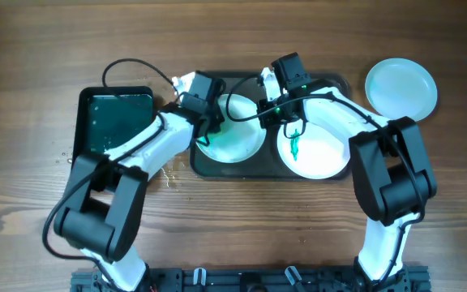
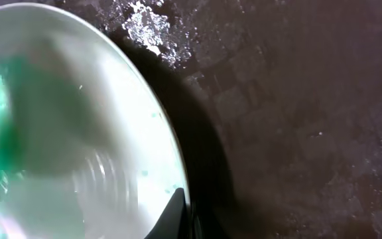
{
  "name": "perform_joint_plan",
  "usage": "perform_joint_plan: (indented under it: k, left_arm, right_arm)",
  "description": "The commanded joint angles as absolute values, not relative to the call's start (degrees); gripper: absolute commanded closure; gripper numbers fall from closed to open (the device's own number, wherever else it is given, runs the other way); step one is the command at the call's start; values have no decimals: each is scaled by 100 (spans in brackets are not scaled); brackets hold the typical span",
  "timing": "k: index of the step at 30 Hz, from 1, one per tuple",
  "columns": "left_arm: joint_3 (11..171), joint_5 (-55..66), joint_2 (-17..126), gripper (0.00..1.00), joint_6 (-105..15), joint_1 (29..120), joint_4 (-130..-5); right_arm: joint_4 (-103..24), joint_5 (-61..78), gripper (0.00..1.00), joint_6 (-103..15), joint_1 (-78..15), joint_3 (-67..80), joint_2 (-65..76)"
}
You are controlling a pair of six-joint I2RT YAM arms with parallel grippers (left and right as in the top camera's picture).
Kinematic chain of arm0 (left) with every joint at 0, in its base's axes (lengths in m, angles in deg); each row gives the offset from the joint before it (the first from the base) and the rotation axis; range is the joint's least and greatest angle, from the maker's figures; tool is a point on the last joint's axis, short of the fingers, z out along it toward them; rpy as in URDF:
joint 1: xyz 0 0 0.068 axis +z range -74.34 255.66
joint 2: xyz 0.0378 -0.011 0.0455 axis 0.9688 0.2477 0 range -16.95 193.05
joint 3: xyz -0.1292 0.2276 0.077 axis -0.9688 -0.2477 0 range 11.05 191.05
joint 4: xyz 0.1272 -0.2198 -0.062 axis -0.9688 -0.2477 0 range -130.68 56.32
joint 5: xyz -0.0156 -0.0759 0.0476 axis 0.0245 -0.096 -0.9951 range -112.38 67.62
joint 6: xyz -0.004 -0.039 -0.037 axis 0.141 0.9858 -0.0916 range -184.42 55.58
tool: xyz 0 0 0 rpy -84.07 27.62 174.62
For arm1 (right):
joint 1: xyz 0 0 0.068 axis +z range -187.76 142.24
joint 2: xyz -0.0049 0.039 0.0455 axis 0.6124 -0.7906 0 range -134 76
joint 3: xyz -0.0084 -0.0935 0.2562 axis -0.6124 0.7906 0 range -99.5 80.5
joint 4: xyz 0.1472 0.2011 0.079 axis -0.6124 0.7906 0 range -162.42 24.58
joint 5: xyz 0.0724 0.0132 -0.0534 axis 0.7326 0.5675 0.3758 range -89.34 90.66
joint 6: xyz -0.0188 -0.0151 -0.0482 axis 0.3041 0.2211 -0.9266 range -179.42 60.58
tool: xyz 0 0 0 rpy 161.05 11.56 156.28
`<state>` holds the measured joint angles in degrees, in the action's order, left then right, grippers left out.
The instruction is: Clean dirty plates on tray and stack at the side
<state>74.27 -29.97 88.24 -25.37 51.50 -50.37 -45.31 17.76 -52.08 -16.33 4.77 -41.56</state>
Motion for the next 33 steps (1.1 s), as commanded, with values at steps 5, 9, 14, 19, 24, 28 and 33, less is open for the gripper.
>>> perform_joint_plan:
  k: [5, 9, 14, 19, 24, 28, 33]
  left_arm:
    - [7377, -1301, 8985, 96, -2487, 5025, -4718]
    - [7364, -2320, 9141, 96, -2675, 5012, -5426]
    - [7368, -3880, 9066, 96, -2974, 5016, -5960]
    - [7397, -3679, 8179, 96, -2970, 5036, -5835]
    - [7397, -2414, 7062, 96, -2970, 5401, -5769]
    - [7397, -2116, 6747, 96, -2970, 6144, -6167]
    - [7394, -3214, 6883, 96, -2970, 7383, -7015]
  right_arm:
    - [-4518, 1739, 96, -5195, -1672, 519, -4285]
    - [-4520, 1730, 96, -5195, -1672, 519, -4285]
    - [-4515, 1675, 96, -5342, -1683, 501, -4280]
    - [-4522, 1671, 96, -5399, -1683, 399, -4114]
    - [-4522, 1651, 96, -5434, -1683, 361, -3970]
    - [-4526, 1629, 96, -5495, -1683, 355, -3955]
    - [-4498, 1404, 96, -6000, -1670, 355, -3771]
